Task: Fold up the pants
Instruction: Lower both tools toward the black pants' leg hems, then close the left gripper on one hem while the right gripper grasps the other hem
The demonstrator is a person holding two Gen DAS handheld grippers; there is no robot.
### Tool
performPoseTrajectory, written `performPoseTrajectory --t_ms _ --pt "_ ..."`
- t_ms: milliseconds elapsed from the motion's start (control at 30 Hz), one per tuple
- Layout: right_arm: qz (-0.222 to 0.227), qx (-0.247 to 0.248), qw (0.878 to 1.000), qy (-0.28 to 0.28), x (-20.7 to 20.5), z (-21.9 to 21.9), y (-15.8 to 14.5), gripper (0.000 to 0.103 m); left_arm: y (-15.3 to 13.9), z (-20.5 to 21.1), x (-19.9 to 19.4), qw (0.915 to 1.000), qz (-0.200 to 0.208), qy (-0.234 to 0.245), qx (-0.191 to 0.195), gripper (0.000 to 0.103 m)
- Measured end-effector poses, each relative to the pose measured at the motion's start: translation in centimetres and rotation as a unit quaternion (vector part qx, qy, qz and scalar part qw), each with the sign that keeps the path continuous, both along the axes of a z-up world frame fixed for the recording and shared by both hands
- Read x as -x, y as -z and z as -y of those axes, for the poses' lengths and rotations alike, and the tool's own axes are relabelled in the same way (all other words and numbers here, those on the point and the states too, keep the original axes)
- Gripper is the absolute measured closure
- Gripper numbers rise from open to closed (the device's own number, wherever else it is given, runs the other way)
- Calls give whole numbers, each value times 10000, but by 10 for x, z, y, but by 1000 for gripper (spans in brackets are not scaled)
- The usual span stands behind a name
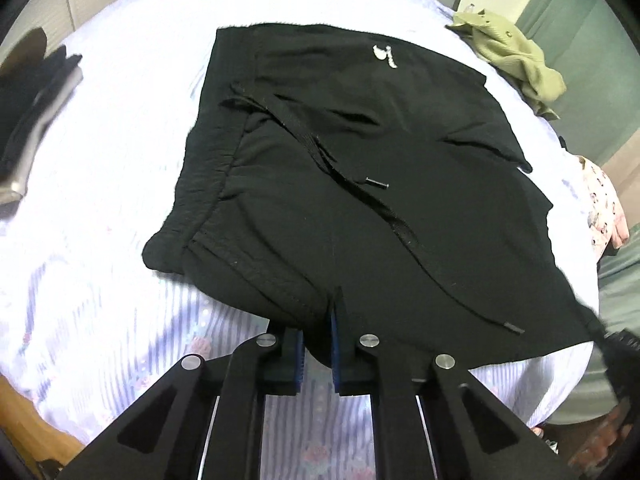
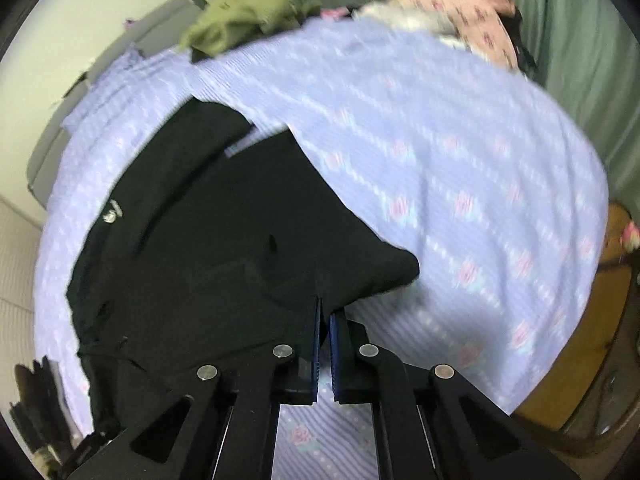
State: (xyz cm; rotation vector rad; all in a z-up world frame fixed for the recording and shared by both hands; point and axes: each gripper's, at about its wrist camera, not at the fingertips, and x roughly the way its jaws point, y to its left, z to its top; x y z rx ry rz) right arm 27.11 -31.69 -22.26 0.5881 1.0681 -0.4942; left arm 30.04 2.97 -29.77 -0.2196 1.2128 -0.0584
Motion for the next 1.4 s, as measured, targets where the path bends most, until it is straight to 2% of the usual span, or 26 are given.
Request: performPoseTrajectory --t_ms 33,300,433,600,867,1033,1167,1300,1400 --pt "37 50 10000 -72 15 0 -12 98 -3 0 2 10000 -2 13 -13 92" --pt "66 41 9990 -437 24 -2 -58 99 -34 -1 10 9997 -8 146 -172 93" --pt "223 221 9974 -654 19 -5 -87 99 -58 -2 8 9994 33 184 -287 93" --pt "440 319 9953 -797 -12 1 -105 99 -79 -6 -15 9996 112 -141 -203 94" --pt "969 401 9915 -776 -94 11 -125 99 -118 -8 -82 9965 541 -637 71 94" --pt "1405 538 9840 -957 -156 8 -136 99 -125 -12 -130 9940 691 -821 194 94" --pt "1545 639 9795 -1124 -211 3 -132 99 -116 -18 -180 9937 608 -918 202 94" --pt "1430 694 9785 -1316 -270 -2 -110 99 -100 -24 -228 9934 550 -993 145 94" --pt "1300 693 9779 -1487 -316 -8 -86 99 -74 -30 -266 9941 388 -1014 49 94"
